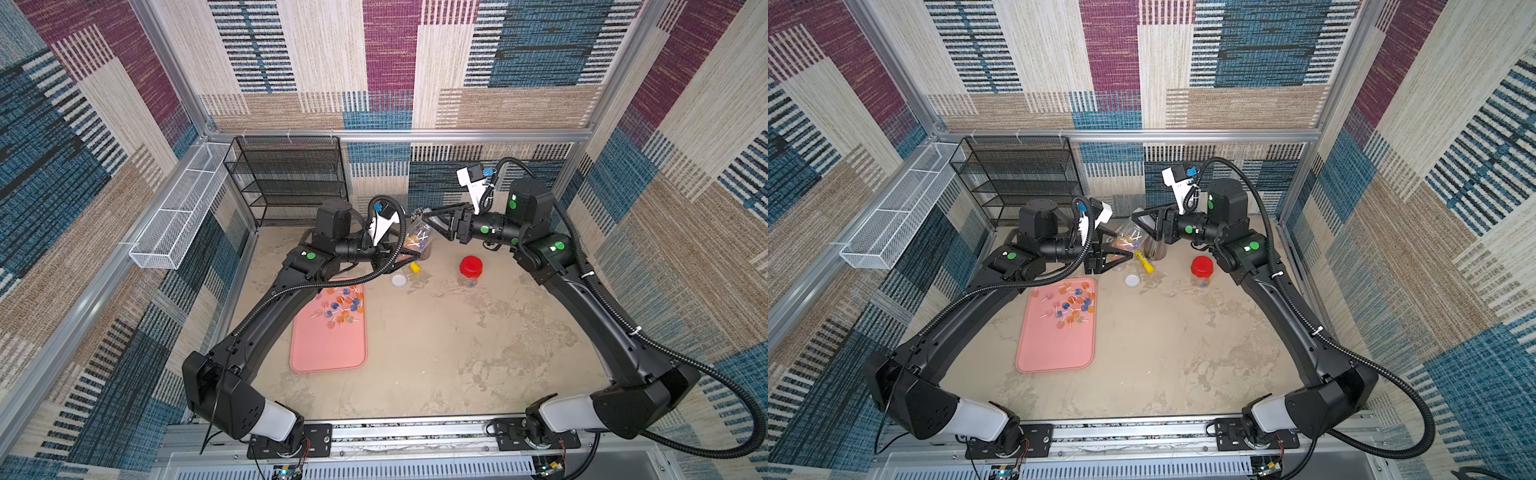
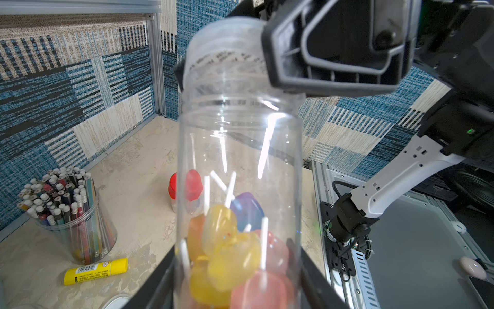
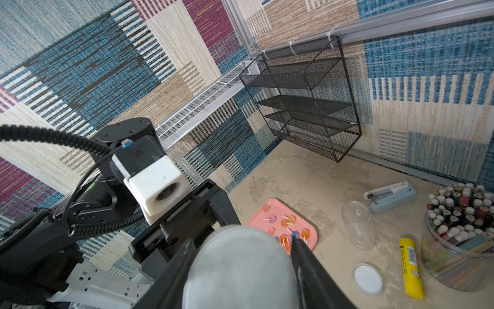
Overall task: Pour the candies out of the jar
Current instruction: Unscrew the lid from the jar, then place the lid at the center of the board.
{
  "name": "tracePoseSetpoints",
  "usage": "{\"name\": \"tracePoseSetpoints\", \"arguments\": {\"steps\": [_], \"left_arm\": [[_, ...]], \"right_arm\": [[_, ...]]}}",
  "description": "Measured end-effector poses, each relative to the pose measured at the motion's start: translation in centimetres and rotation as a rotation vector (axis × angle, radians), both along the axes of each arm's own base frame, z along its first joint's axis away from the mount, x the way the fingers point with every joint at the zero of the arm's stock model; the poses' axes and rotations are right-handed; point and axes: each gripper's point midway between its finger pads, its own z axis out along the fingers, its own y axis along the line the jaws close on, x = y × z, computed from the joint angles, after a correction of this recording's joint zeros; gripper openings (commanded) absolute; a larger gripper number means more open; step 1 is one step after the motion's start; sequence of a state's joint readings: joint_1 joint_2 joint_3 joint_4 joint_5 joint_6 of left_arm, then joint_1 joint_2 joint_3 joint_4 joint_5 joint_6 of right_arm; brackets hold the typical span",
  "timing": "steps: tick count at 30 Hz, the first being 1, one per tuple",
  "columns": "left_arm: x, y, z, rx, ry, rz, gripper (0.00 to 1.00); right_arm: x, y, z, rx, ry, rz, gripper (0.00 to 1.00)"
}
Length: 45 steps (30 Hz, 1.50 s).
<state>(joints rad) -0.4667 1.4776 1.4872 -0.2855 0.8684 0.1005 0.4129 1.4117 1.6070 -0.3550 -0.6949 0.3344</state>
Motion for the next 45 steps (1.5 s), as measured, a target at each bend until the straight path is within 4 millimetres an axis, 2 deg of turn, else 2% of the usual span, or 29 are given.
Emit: {"name": "tracePoseSetpoints", "arguments": {"steps": [9, 21, 28, 35, 40, 43, 45], "left_arm": [[-0.3, 0.1, 0.0, 0.001, 0.022, -0.019, 0.0], [-1.3, -0.6, 0.0, -0.021, 0.024, -0.097, 0.0], [-1.5, -0.3, 0.3, -0.019, 0.002, -0.094, 0.0], [-0.6, 0.7, -1.5, 0.029, 0.028, -0.002, 0.0], [-0.5, 1.3, -1.8, 0.038, 0.03, 0.025, 0.0], [-0.2, 2.1, -2.6, 0.048, 0.046, 0.056, 0.0], [0.1, 3.2, -3.4, 0.058, 0.065, 0.091, 0.0]], "right_arm": [[-0.3, 1.0, 0.3, 0.022, -0.035, 0.09, 0.48], [-1.9, 2.1, 2.1, 0.056, -0.046, 0.231, 0.48], [-2.0, 1.8, 2.3, 0.042, -0.05, 0.232, 0.48], [-2.2, 0.8, 2.8, 0.03, -0.083, 0.2, 0.48], [-0.7, 0.0, 2.0, -0.006, -0.094, 0.107, 0.48], [0.6, -0.4, 0.2, -0.046, -0.076, 0.033, 0.48], [1.6, -0.7, -2.1, -0.078, -0.042, -0.009, 0.48]]}}
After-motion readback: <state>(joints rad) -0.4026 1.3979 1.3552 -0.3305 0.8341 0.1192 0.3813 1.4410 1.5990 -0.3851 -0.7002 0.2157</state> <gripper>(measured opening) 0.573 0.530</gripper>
